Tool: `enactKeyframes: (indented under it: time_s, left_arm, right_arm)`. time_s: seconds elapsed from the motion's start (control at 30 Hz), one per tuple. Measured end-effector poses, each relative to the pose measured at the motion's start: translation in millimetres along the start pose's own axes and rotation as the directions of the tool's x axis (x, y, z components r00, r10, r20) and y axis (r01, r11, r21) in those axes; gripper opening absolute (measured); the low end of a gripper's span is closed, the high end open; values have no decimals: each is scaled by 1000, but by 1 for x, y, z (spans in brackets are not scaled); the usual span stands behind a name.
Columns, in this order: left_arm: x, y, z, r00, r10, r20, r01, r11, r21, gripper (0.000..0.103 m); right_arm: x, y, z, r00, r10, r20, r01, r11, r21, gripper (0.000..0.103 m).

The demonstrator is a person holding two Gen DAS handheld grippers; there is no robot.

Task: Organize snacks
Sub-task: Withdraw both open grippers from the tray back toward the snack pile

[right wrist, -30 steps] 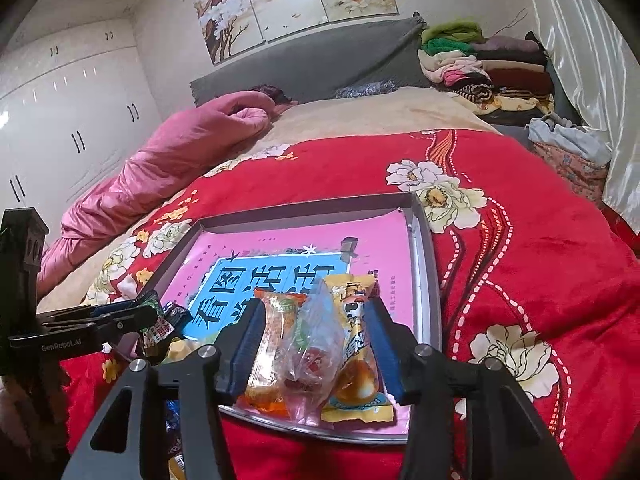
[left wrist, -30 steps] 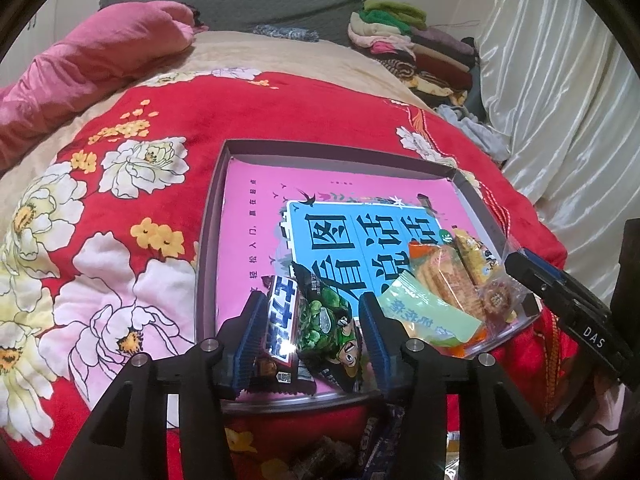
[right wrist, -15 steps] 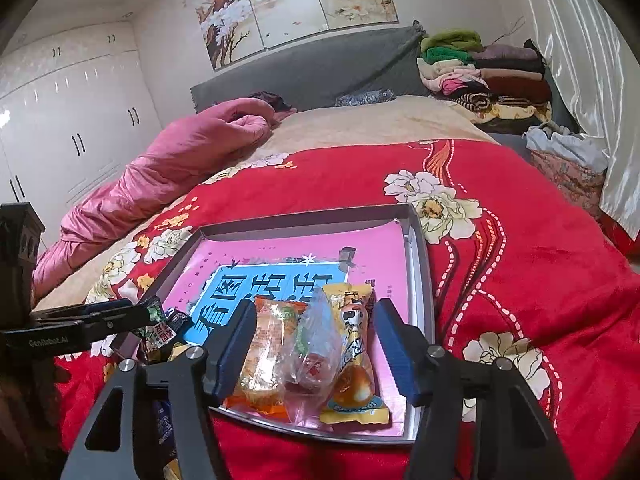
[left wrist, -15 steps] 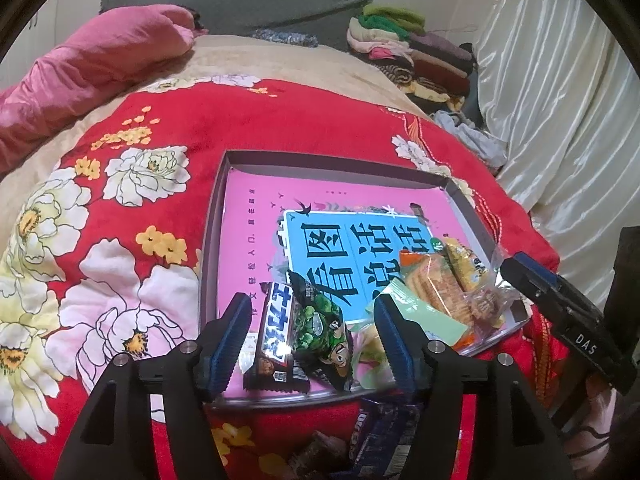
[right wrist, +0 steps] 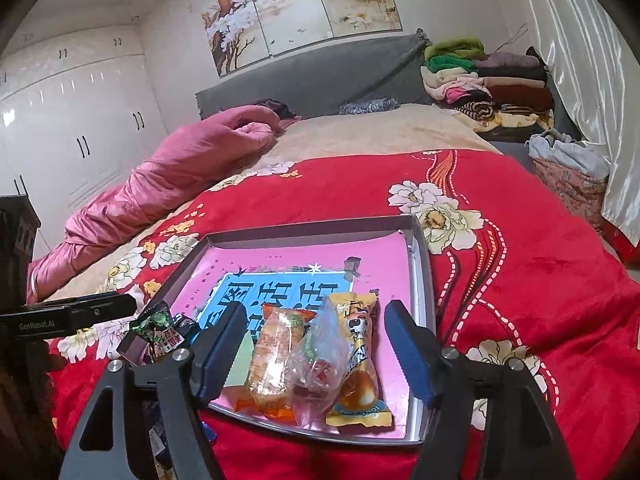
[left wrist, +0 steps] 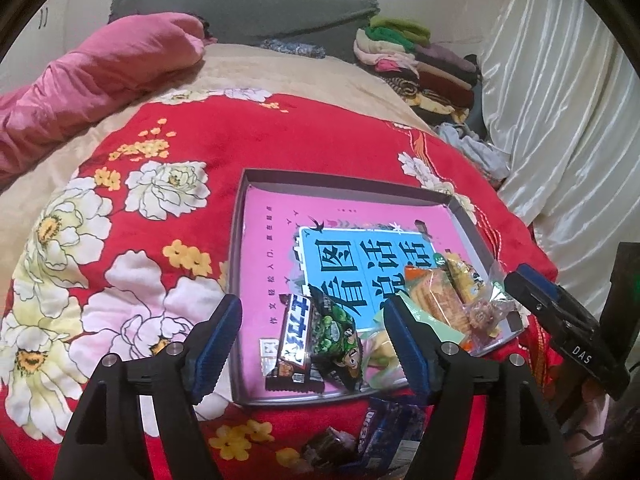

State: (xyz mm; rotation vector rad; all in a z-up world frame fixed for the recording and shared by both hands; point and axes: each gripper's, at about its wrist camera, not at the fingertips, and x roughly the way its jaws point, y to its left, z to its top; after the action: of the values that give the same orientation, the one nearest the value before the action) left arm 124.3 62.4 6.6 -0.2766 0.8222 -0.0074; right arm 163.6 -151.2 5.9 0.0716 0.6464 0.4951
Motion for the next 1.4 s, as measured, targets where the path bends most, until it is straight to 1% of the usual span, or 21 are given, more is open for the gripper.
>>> enactKeyframes:
  time_s: [0.23, 0.73, 0.93, 1.07, 1.4]
  left_arm:
    - [-7, 3, -1, 1000, 5, 4, -5, 1000, -4, 76]
    - [-17, 0, -12, 1000, 4, -12, -4, 1000, 11, 76]
    - [-22, -2, -20, 1000, 10, -26, -9, 1000, 20, 76]
    - [-27, -5, -23, 999, 28, -16, -28, 999, 45, 76]
    - [-37, -10, -30, 999, 33, -20, -32, 997, 73, 76]
  right_arm:
    - [-4, 3, 1, 1000, 19, 9, -19, 1000, -5, 71]
    - [-16, 14, -1, 998, 55, 17, -55, 998, -31, 72]
    - [-24, 21, -6, 998, 64, 11, -63, 997, -46, 72]
    - [-28, 26, -11, 998, 67, -2, -67, 996, -52, 73]
    - [-36, 41, -21, 997, 76, -30, -78, 995, -69, 73]
